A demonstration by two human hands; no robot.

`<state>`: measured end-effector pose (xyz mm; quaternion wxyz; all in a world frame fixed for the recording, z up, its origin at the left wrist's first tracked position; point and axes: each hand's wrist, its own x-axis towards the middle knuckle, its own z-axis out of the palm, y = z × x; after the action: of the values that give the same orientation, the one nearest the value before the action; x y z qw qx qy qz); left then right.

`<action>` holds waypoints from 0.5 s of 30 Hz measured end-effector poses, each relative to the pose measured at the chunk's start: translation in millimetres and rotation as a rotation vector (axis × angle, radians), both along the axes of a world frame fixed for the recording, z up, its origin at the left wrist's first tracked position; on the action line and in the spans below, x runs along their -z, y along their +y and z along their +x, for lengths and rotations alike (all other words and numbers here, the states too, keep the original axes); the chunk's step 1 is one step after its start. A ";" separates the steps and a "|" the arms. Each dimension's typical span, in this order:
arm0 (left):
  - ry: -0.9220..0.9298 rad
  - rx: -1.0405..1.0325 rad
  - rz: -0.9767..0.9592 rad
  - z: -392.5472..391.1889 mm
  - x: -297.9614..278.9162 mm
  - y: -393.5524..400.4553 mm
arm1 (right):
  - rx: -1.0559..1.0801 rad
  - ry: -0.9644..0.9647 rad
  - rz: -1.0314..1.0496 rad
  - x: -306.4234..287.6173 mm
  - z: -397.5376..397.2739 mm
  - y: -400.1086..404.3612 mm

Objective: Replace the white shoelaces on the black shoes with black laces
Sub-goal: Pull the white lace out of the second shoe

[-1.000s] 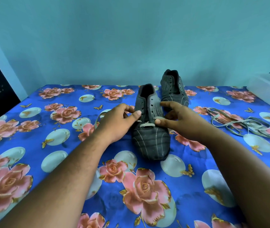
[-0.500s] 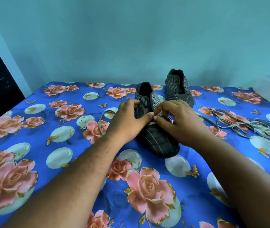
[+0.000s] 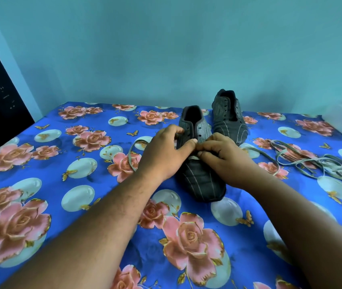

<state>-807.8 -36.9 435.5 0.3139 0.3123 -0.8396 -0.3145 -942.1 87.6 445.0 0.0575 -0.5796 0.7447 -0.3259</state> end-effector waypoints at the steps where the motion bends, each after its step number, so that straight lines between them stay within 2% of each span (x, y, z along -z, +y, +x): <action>1: -0.005 0.012 -0.008 -0.7 1.3 -0.8 | 0.005 -0.056 0.004 -0.8 0.8 0.2; 8: 0.021 0.032 0.036 -0.5 2.2 -7.0 | -0.042 -0.476 0.000 -7.1 5.5 2.7; 11: 0.000 0.044 0.042 -0.9 3.3 -9.5 | -0.126 -0.772 -0.048 -11.0 7.1 6.3; 15: 0.008 0.064 0.039 -1.6 8.0 -12.6 | -0.139 -0.866 -0.056 -14.7 7.0 8.9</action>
<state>-809.3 -49.6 427.5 0.3009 0.2903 -0.8416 -0.3419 -935.1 96.5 459.7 0.3703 -0.4397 0.6019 -0.5543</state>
